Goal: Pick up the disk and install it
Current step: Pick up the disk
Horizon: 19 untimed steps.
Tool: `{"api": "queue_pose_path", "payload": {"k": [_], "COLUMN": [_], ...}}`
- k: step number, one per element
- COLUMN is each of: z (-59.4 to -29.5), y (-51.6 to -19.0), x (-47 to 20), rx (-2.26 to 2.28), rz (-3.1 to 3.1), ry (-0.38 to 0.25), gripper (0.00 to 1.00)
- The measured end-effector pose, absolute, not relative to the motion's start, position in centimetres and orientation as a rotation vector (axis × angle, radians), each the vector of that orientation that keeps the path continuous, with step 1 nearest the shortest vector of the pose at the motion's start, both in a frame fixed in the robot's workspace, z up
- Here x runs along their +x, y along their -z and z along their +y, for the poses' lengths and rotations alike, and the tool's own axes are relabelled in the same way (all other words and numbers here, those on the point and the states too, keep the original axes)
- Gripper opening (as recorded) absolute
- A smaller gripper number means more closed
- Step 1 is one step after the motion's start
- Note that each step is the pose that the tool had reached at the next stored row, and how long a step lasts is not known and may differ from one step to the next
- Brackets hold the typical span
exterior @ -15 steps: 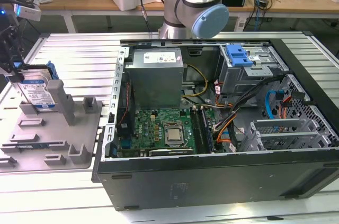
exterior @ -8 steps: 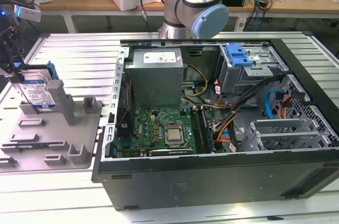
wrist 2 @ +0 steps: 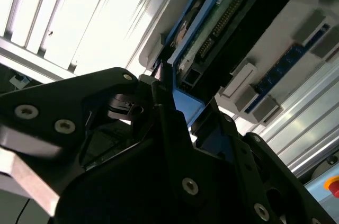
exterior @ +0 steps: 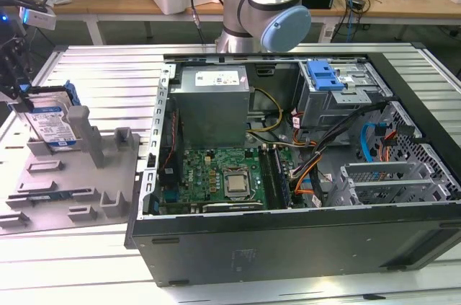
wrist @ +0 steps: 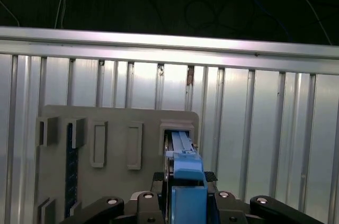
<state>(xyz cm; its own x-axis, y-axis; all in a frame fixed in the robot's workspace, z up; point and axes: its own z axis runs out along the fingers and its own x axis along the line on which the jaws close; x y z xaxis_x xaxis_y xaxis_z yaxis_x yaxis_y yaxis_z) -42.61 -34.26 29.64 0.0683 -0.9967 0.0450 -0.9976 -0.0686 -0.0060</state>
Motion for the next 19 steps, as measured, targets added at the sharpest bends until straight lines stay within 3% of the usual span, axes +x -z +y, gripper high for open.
{"api": "queue_pose_path", "payload": {"k": [19], "z": [-34.26], "y": [-29.56], "x": [-42.61], "rx": [2.277], "rz": [-2.126], "ry": [-0.058], "gripper": [0.37]}}
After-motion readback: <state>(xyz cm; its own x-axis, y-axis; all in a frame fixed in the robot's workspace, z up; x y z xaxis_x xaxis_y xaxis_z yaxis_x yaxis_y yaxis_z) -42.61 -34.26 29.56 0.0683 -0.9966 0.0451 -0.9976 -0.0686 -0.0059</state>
